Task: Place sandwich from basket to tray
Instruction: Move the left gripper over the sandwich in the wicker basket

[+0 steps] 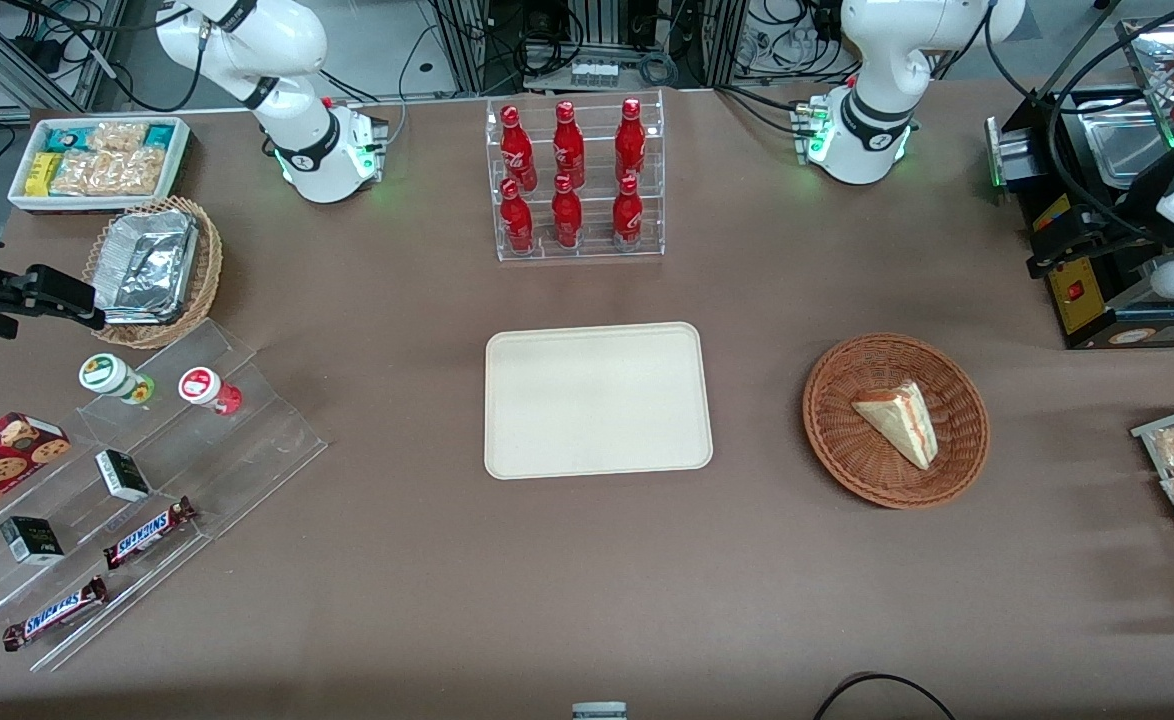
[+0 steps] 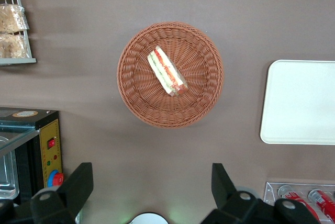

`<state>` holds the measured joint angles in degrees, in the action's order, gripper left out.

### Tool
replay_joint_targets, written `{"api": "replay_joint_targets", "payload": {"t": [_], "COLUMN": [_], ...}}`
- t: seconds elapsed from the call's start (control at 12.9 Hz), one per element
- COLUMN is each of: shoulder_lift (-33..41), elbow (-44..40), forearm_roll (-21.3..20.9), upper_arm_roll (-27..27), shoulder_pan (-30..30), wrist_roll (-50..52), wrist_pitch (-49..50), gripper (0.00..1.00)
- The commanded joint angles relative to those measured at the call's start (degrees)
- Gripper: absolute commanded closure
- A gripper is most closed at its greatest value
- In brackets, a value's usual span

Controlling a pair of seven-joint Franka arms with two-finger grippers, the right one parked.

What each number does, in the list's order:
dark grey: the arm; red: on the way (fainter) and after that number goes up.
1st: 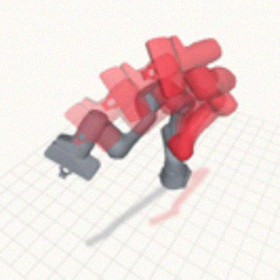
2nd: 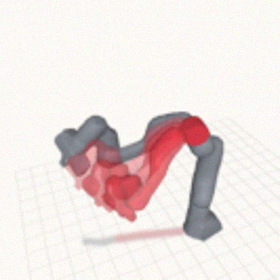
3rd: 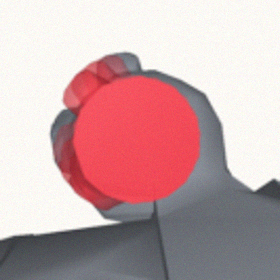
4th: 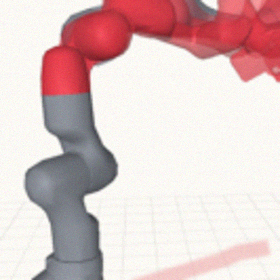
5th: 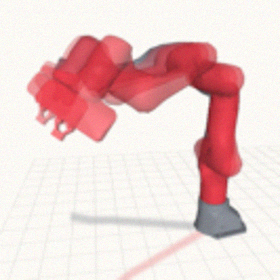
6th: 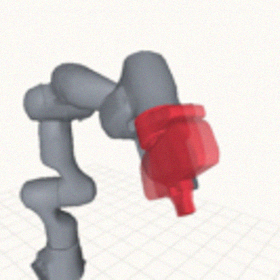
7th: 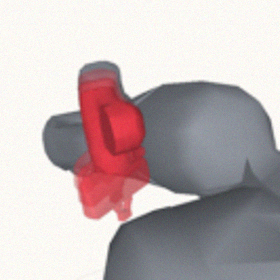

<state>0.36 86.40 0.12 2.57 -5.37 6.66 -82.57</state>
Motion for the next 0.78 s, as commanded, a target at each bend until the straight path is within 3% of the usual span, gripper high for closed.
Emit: {"api": "replay_joint_targets", "payload": {"t": [0.0, 0.47, 0.7], "shoulder_lift": [-0.6, -3.0, -3.4], "elbow": [-1.5, -0.5, 3.8], "forearm_roll": [0.9, 0.8, 0.8], "upper_arm_roll": [0.2, 0.4, 1.1], "shoulder_pan": [0.2, 0.2, 1.3], "wrist_roll": [-1.1, -0.5, -0.2], "wrist_pitch": [0.2, -1.4, -6.3], "gripper": [0.00, 0.00, 0.00]}}
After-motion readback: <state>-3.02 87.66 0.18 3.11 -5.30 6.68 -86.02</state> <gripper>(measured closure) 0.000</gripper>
